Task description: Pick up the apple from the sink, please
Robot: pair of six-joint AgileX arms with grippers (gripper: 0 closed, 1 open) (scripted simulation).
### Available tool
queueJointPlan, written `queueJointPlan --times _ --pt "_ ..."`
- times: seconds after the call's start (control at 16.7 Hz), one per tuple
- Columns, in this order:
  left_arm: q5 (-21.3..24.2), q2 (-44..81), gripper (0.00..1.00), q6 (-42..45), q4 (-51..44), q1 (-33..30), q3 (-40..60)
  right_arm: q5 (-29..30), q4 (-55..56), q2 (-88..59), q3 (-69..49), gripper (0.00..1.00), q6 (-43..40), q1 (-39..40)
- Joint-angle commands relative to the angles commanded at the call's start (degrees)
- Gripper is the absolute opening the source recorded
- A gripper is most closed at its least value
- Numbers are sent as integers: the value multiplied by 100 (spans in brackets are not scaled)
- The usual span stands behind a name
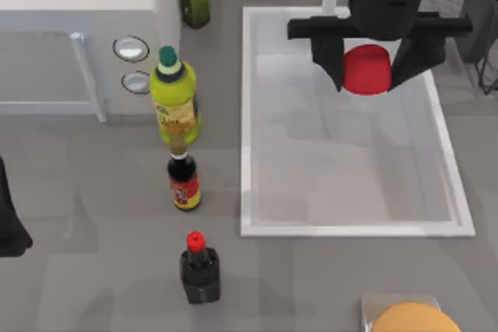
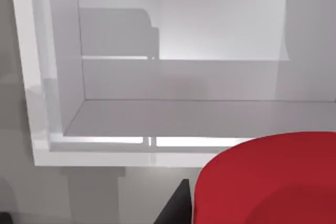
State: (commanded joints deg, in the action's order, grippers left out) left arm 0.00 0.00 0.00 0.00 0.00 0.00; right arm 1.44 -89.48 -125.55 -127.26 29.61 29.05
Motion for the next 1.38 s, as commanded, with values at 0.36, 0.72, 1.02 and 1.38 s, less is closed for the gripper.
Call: queueJointPlan --times 0.36,0.72,1.02,1.38 --pt "0 0 100 0 0 0 0 -40 309 654 960 0 -876 -881" --pt "0 0 100 0 0 0 0 -117 888 1894 3057 0 -2648 -2668" --pt "0 0 100 0 0 0 0 -142 1065 2280 3567 0 -3153 -3174" --pt "0 0 100 0 0 0 0 -136 1468 2200 3954 0 -3134 -3151"
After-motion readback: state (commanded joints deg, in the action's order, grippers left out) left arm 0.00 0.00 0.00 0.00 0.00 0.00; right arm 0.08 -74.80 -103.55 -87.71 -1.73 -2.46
